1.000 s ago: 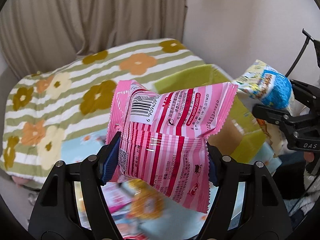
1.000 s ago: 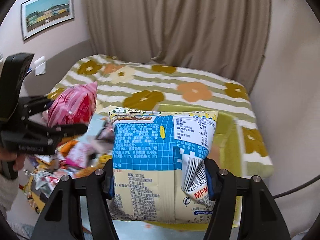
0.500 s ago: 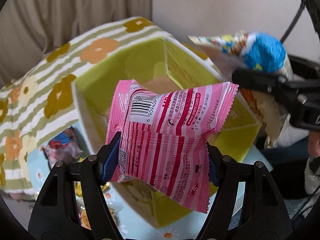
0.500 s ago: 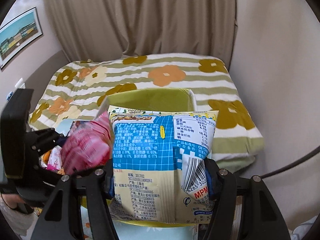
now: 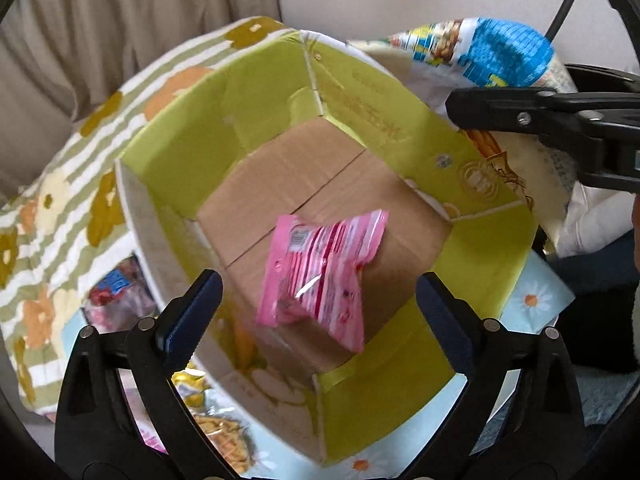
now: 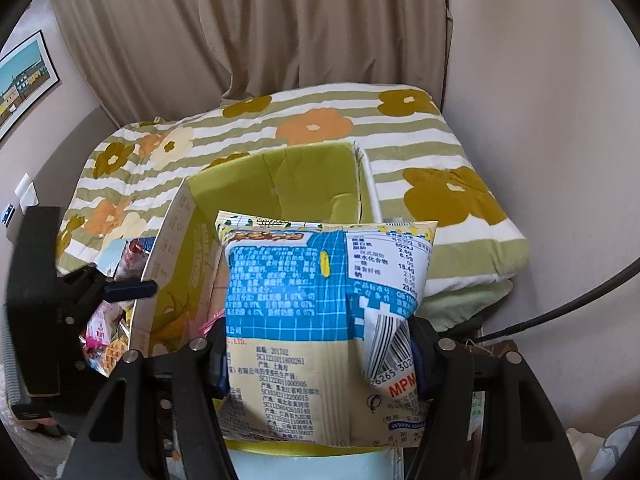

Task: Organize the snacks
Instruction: 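Release the pink packet into the yellow box while the right tool drops the biscuit bag in, then move both tools back over the snack pile on the table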

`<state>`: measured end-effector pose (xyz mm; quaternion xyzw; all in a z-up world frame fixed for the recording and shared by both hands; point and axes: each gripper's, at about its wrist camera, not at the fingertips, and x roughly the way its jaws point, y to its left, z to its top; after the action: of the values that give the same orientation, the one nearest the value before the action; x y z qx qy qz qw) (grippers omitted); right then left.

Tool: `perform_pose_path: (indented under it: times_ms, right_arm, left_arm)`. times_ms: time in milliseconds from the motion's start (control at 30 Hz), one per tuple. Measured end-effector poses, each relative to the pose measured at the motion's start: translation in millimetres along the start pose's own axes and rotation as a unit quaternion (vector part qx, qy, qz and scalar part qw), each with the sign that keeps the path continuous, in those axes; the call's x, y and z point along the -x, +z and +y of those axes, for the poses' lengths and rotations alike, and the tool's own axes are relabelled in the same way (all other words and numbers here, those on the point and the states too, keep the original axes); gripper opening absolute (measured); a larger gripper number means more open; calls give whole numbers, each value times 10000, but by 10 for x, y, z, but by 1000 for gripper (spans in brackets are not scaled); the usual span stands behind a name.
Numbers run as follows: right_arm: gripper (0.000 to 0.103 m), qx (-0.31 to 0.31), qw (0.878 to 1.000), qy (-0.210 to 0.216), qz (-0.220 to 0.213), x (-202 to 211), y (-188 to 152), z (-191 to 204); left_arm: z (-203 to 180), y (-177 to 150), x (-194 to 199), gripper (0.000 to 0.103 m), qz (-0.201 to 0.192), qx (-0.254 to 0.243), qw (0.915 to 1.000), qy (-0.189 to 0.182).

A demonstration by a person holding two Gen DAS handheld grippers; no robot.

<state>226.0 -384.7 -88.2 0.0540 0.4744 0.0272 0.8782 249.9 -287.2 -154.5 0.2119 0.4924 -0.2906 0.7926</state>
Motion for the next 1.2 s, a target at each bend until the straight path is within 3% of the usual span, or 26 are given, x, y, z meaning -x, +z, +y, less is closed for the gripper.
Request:
perform_pose_path:
  times_ms: [400,433,467,533,700,867,1200]
  right_arm:
    - [62,67,9994,37,333,-321,-73,107]
    - [66,65,9994,44,343,-349,-73,106]
    - [83,49,9995,41,310,-365,-83,105]
    - [103,31,9998,80,194,-361,-118,99]
    - [103,321,9994,-94,-32,-222,-219,142]
    - [103,317,9995,29,-13,-82,-267,159]
    - [103,607,9974,105,-372,267,-265,284]
  left_arm:
    - [179,-214,158,97,-43,248,9997,65]
    - [186,-224,164,97,-40,265,9996,68]
    - [190,-228,162,97,-40,277,9996,79]
    - [201,-251,172,97,-38,315,9994,99]
    - [224,-345,230,97,-69,581,9983,67]
    - [214,-411,332,97,-174,838,9963,67]
    - [139,-438,736,97,-637,992,9919,469]
